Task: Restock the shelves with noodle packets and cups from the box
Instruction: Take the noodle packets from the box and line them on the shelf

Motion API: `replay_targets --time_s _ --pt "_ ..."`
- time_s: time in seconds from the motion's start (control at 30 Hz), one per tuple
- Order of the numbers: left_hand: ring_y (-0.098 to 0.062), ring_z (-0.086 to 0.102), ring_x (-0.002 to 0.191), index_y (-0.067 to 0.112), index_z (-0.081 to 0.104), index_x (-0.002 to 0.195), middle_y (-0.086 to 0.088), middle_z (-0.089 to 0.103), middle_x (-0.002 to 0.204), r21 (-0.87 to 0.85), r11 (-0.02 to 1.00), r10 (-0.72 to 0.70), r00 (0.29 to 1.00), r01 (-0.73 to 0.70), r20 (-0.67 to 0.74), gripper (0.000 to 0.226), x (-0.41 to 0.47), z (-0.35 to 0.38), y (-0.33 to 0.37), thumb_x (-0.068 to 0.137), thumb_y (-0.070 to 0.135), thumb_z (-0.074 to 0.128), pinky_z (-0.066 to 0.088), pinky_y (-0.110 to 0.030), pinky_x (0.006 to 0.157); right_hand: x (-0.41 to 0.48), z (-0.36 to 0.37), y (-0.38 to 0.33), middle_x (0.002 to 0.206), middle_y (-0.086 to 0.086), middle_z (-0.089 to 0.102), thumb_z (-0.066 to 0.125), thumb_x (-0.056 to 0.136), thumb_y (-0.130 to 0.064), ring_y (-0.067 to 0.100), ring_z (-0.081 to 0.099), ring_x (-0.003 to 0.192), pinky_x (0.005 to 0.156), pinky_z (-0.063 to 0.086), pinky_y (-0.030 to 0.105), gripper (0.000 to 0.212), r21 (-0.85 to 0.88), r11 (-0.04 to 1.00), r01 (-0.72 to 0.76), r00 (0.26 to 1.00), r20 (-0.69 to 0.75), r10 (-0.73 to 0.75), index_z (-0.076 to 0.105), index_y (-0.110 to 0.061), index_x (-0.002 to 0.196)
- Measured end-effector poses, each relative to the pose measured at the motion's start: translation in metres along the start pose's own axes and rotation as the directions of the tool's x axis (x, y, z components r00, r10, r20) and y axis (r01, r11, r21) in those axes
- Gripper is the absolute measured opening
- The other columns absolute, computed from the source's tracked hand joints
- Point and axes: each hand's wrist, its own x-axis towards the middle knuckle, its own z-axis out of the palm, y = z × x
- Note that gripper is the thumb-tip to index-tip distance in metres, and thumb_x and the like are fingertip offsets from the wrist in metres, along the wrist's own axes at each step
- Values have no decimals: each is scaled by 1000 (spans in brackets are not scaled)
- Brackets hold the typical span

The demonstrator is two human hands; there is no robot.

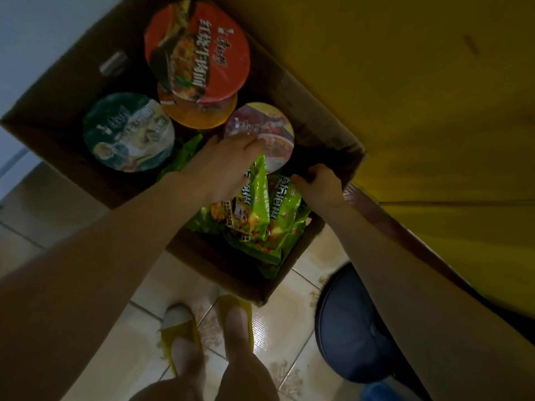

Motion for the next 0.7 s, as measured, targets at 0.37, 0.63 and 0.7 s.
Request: replay_targets --time_s 0.37,0.63,0.7 --pt "-35 45 112 7 65 113 -18 55 112 -87 992 84 995 -88 -50 30 -16 2 -12 83 10 65 38 -36 87 7 17 -3 68 3 50 61 88 -21 17 48 66 58 33 24 22 1 1000 25 997 67 -25 55 -7 71" --pt "-26 57 99 7 64 104 -11 63 105 -207 978 1 999 -7 -32 17 -72 -31 -2 88 6 57 37 -27 70 -32 3 -18 78 16 57 59 89 -18 22 50 70 56 30 27 21 -49 994 98 991 94 -93 62 1 79" --pt "-24 57 98 9 64 104 -9 64 104 -230 973 -29 998 16 -55 17 -87 -45 4 89 7 56 33 -25 68 -47 -6 -24 92 18 64 59 89 -17 26 56 81 63 31 25 20 -39 993 111 990 91 -107 66 1 90"
